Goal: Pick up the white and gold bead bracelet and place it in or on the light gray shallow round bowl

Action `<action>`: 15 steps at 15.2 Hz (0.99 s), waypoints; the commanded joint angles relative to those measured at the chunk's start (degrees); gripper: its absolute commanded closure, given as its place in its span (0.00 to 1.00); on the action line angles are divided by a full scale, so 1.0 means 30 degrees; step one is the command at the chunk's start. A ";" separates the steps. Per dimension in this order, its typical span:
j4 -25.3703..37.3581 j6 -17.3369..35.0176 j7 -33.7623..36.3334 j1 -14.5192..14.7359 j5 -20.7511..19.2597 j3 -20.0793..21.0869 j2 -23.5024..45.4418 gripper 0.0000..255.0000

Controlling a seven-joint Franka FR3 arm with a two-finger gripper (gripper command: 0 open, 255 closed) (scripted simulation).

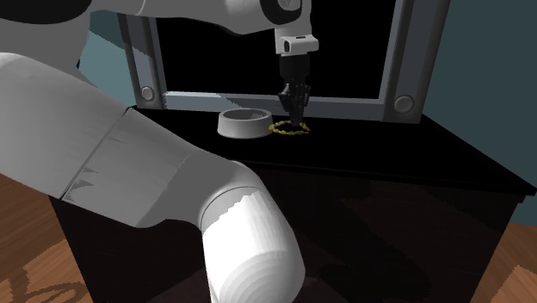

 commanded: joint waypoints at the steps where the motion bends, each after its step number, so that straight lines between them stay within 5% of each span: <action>1: 0.0541 -0.0466 0.0012 -0.0091 -0.0188 -0.0198 0.0099 1.00; 15: 0.4567 -0.3376 0.0696 -0.0642 -0.0972 -0.0679 0.1161 1.00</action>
